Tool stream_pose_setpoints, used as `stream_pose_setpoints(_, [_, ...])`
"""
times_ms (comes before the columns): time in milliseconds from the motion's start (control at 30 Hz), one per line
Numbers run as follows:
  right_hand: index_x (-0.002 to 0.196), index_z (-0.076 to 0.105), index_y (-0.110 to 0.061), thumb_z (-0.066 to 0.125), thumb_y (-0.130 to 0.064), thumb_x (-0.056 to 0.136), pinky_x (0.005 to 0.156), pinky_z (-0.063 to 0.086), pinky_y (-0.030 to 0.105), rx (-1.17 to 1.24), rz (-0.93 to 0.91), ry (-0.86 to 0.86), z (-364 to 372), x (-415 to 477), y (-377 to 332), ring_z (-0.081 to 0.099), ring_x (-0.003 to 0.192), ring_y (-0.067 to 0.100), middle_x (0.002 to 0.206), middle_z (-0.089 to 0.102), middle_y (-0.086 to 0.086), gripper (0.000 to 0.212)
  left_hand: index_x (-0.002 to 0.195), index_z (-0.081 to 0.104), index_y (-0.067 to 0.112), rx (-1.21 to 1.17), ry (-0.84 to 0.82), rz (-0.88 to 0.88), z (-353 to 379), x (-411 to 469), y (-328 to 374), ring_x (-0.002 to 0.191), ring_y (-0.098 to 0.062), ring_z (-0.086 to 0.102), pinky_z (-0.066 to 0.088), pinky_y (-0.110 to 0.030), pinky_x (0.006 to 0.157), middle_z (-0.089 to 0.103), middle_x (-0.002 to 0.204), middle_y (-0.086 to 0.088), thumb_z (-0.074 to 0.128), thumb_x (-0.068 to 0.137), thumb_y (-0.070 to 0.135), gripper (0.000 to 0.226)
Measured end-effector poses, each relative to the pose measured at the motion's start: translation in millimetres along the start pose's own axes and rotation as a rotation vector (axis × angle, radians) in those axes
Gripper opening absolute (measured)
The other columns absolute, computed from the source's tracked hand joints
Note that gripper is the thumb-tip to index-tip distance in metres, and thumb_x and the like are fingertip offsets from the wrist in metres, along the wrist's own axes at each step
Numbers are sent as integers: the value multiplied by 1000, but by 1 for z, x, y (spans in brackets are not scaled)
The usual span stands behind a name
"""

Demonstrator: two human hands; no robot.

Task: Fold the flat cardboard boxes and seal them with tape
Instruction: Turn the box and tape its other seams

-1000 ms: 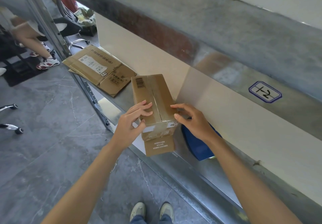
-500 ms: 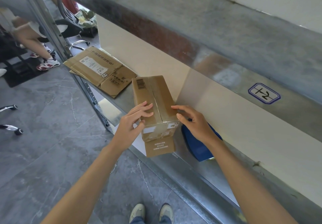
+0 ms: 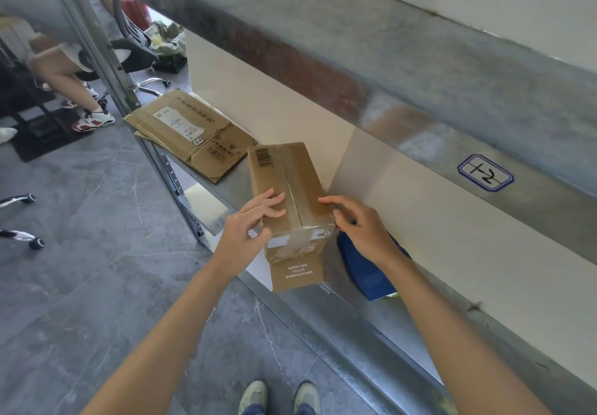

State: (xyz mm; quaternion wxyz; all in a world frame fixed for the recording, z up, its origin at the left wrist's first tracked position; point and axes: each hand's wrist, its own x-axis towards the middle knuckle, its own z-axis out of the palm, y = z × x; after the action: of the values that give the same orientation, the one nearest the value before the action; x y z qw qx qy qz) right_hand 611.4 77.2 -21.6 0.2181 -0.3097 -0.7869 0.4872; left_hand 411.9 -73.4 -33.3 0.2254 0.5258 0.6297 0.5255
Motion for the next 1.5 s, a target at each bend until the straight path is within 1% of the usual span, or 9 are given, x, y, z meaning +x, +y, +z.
stream_pose_setpoints(133, [116, 65, -38, 52, -13, 101, 87, 56, 27, 18, 8, 44, 5, 1, -1, 65, 106, 5, 118, 67, -15, 32, 104, 72, 6, 24, 22, 43, 3, 1, -3, 139, -2, 40, 47, -14, 93, 62, 130, 12, 53, 87, -17, 34])
stream_pose_setpoints(400, [105, 66, -32, 67, -21, 93, 87, 57, 33, -20, 23, 160, 18, 4, -3, 64, 97, 4, 114, 66, -10, 16, 105, 71, 7, 28, 36, 83, 5, 0, -9, 140, -7, 40, 46, -16, 96, 61, 132, 13, 55, 90, -13, 30])
stream_pose_setpoints(600, [115, 60, -47, 73, -48, 82, 89, 50, 22, -62, 58, 27, 8, -2, -6, 57, 105, -6, 123, 58, -22, 35, 109, 70, 11, 7, 14, 57, 3, 0, -10, 141, -5, 38, 42, -12, 98, 60, 134, 17, 64, 91, -4, 24])
stream_pose_setpoints(767, [116, 63, -43, 51, -24, 103, 90, 56, 46, 13, 49, 60, 12, -2, -3, 62, 104, 9, 115, 60, -24, 26, 109, 70, 11, -50, 2, 18, 3, -1, -11, 141, -5, 37, 40, -16, 104, 60, 134, 19, 55, 93, -8, 29])
stream_pose_setpoints(933, [114, 63, -45, 52, -20, 102, 84, 58, 46, -32, 11, 133, 17, -2, 0, 62, 102, 8, 114, 60, -26, 30, 110, 70, 4, -69, 0, 11, 4, 1, -12, 143, -8, 36, 39, -18, 105, 60, 136, 6, 39, 95, -18, 41])
stream_pose_setpoints(1100, [115, 67, -34, 56, -20, 101, 81, 58, 47, -25, 1, 163, 19, -2, 4, 64, 99, 9, 114, 62, -17, 23, 113, 69, 5, -18, -32, 62, 3, 1, -12, 143, -9, 35, 42, -15, 100, 58, 138, 5, 46, 100, -7, 29])
stream_pose_setpoints(1233, [115, 68, -30, 62, -24, 97, 85, 59, 39, -29, 25, 75, 9, 2, 3, 64, 101, 7, 115, 62, -18, 20, 126, 64, 19, 9, -42, 55, 1, 1, -15, 142, -4, 34, 42, -13, 96, 54, 141, 18, 51, 101, 5, 31])
stream_pose_setpoints(1333, [122, 67, -33, 78, -36, 80, 90, 54, 23, -10, 62, -54, -5, 3, 2, 62, 107, 4, 123, 62, -13, 44, 138, 55, 33, 5, -43, -20, -2, 0, -16, 135, 6, 39, 41, -20, 98, 44, 146, 26, 53, 102, 17, 39])
stream_pose_setpoints(1500, [119, 68, -28, 87, -12, 72, 84, 50, 13, -44, 6, -21, -5, 6, 3, 65, 102, 9, 117, 67, -2, 53, 136, 56, 30, 3, -45, -58, -1, 2, -12, 132, 8, 40, 40, -25, 97, 43, 145, 25, 55, 100, 17, 38])
